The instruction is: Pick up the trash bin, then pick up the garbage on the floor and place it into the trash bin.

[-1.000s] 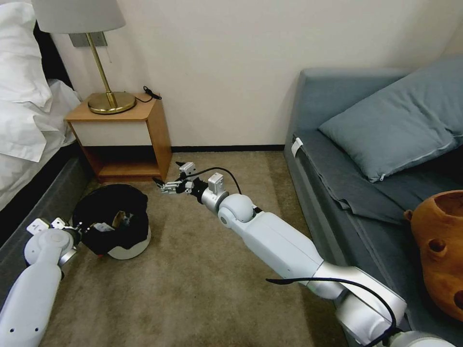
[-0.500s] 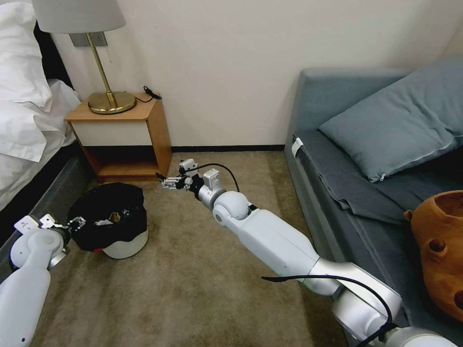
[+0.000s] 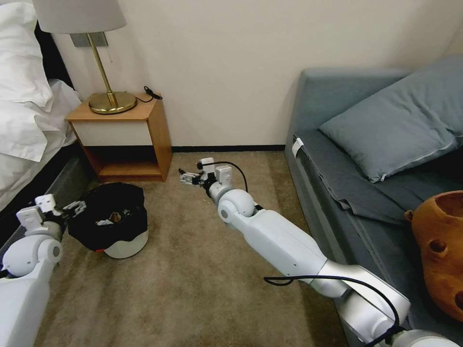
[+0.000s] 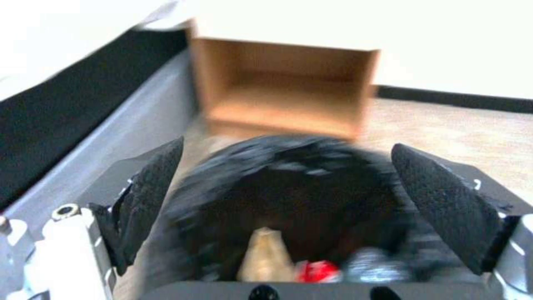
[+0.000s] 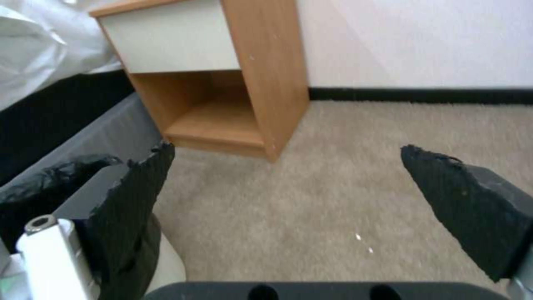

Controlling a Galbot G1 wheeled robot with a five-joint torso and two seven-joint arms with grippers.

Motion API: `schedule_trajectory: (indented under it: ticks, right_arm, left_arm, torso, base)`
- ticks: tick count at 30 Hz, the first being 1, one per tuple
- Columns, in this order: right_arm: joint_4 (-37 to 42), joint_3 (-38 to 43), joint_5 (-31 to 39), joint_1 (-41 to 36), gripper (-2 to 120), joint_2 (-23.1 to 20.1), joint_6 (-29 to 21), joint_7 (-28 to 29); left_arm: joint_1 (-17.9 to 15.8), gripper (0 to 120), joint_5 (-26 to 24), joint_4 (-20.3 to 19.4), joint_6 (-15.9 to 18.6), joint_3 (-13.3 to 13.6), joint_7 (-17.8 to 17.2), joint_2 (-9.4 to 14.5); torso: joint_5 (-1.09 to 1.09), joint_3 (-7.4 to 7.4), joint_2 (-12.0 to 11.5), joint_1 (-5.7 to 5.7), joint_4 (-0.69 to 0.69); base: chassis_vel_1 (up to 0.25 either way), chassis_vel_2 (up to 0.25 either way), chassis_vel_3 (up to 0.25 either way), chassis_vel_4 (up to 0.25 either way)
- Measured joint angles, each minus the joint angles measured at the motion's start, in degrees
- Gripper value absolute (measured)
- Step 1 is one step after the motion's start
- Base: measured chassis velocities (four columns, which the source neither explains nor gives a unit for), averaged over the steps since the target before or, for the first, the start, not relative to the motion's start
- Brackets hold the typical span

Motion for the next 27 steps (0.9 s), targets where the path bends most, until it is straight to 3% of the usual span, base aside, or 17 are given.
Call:
schedule_trajectory:
  ticks: [1,3,9,13,14,18,27]
  right_arm:
    - [0.0,0.0,0.0,0.0,100,0.0,0.0,0.0]
    - [-0.5,1.4,0.5,-1.3,100,-0.4,-0.1,-0.2]
    - [-3.2,2.7,-0.6,-3.4,100,-0.8,1.0,-2.5]
    - [-4.8,3.1,-1.6,-4.0,100,-0.5,1.5,-3.3]
    - [-6.3,3.6,-2.3,-4.5,100,-0.2,1.9,-4.1]
    - [-9.5,4.4,-4.0,-4.9,100,0.7,2.6,-5.5]
    - [-11.1,4.9,-4.6,-4.8,100,1.8,2.7,-6.9]
  left_arm:
    - [0.0,100,0.0,0.0,0.0,0.0,0.0,0.0]
    - [0.0,100,1.7,-0.1,-3.0,1.7,4.9,-0.2]
    - [-1.8,100,4.0,2.4,-5.2,4.7,9.2,-2.0]
    - [-3.2,100,4.7,4.1,-5.6,6.6,9.7,-2.9]
    - [-4.7,100,5.3,5.7,-6.1,8.6,10.1,-3.7]
    - [-7.4,100,5.9,8.3,-7.1,11.5,11.0,-4.7]
    - [-8.4,100,5.8,8.6,-7.4,12.7,11.1,-4.4]
  torso:
    - [0.00,0.00,0.0,0.00,0.00]
    - [0.01,0.00,0.0,0.00,0.05]
    - [0.00,0.00,0.0,0.00,0.02]
    - [-0.01,0.00,0.0,0.00,0.04]
    - [-0.01,0.00,0.0,0.00,0.04]
    - [-0.01,0.00,0.0,0.00,0.02]
    - [-0.01,0.00,0.0,0.00,0.03]
  base:
    - [0.000,0.000,0.000,0.000]
    - [0.000,0.000,0.000,0.000]
    - [0.000,0.000,0.000,0.000]
    - [0.000,0.000,0.000,0.000]
    - [0.000,0.000,0.000,0.000]
    - [0.000,0.000,0.000,0.000]
    - [0.000,0.000,0.000,0.000]
